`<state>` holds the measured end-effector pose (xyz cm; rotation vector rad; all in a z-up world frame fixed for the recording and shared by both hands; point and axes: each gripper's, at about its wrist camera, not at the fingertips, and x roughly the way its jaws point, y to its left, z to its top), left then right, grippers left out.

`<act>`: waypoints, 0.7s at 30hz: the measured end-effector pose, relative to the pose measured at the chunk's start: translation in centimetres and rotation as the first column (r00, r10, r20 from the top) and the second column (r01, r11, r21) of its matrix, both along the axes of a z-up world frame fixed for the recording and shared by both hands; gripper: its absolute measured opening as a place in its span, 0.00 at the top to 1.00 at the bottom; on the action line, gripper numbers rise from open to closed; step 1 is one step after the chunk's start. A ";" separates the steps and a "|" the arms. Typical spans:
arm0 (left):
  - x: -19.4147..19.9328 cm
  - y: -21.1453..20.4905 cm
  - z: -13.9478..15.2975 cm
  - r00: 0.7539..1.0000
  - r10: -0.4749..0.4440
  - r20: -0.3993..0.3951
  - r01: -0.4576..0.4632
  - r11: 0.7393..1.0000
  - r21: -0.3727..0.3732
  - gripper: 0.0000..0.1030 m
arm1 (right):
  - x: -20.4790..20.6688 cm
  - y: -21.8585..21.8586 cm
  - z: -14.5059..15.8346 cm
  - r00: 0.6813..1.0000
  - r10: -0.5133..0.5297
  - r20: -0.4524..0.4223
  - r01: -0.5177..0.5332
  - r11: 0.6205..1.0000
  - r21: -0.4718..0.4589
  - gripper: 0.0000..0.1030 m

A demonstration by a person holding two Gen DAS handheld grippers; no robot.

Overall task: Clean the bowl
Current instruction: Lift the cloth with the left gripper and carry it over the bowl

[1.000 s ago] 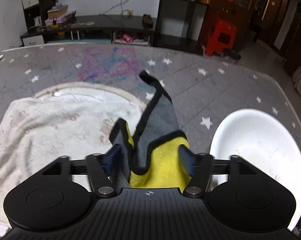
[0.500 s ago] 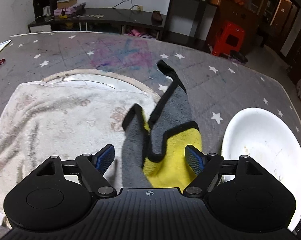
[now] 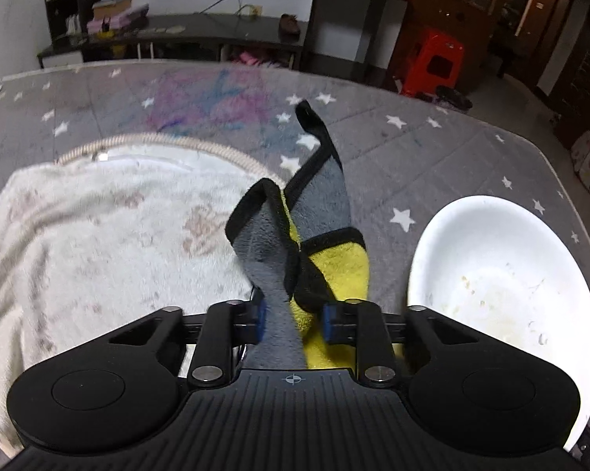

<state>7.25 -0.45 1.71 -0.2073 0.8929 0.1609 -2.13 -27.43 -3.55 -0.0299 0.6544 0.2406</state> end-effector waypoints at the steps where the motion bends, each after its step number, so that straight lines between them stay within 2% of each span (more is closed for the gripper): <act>1: -0.1 -0.1 0.4 1.000 -0.005 0.013 0.005 1.000 0.006 0.84 | 0.0 0.0 0.2 1.000 0.001 0.002 -0.001 1.000 0.004 0.00; 11: -0.4 -1.1 4.1 0.990 -0.065 0.128 0.069 0.997 -0.031 0.86 | -0.1 -0.2 2.4 1.000 0.009 0.017 -0.010 0.997 0.077 0.00; 15: -0.2 -1.6 4.7 0.986 -0.087 0.145 0.095 0.994 -0.051 0.86 | 0.5 0.1 2.5 1.000 0.014 0.005 -0.014 0.993 0.115 0.00; 21: 0.2 -2.2 5.1 0.981 -0.120 0.152 0.135 0.987 -0.092 0.86 | 1.5 0.9 1.7 1.000 0.028 -0.009 -0.027 0.993 0.117 0.00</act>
